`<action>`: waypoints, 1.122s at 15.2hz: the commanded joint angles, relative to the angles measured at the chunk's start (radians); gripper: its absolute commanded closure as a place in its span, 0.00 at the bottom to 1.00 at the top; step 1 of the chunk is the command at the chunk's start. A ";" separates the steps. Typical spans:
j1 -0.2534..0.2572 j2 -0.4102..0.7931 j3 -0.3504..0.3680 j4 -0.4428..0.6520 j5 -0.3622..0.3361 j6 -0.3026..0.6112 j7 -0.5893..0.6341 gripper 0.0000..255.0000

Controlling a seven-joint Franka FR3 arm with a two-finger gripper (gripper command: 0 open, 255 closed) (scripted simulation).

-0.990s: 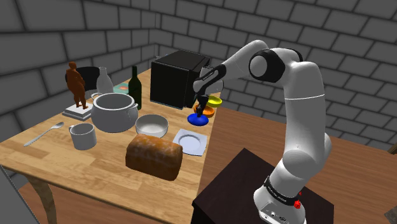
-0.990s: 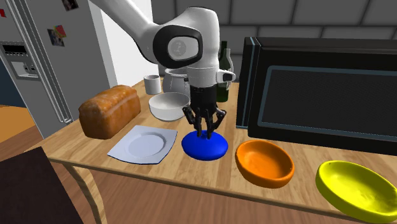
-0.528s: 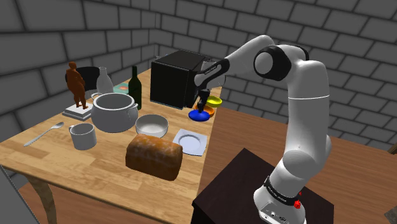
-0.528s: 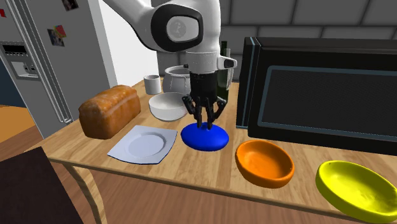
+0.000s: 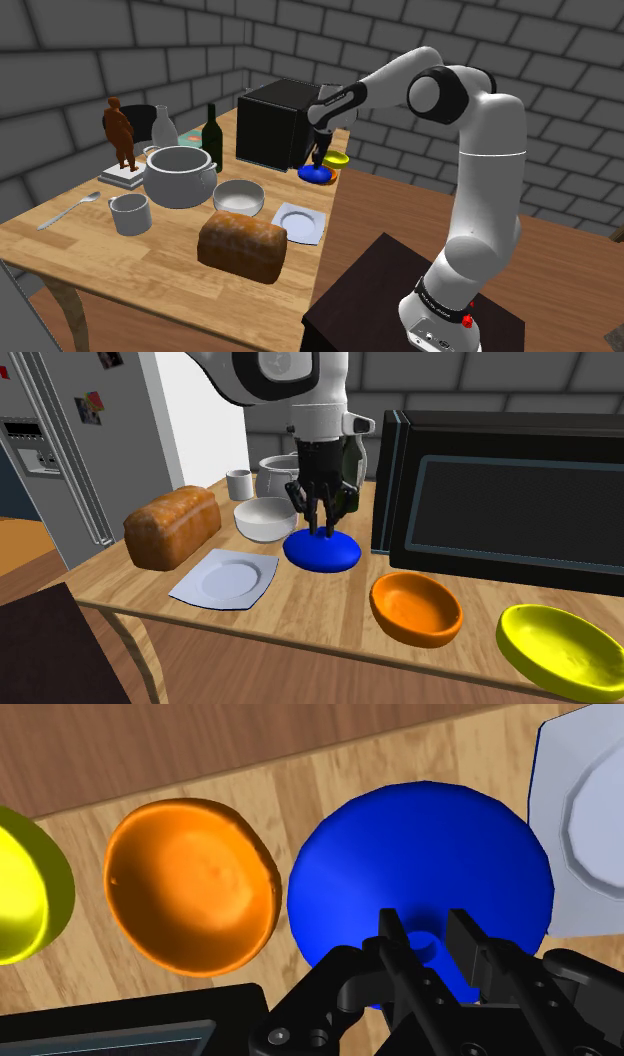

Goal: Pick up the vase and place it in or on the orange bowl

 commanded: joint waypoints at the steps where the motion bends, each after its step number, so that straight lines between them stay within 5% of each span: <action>1: 0.001 -0.015 -0.002 0.010 -0.003 -0.025 0.001 1.00; 10: -0.126 0.178 -0.016 0.390 0.044 -0.210 -0.134 1.00; 17: -0.265 0.474 -0.008 0.947 0.083 -0.466 -0.210 1.00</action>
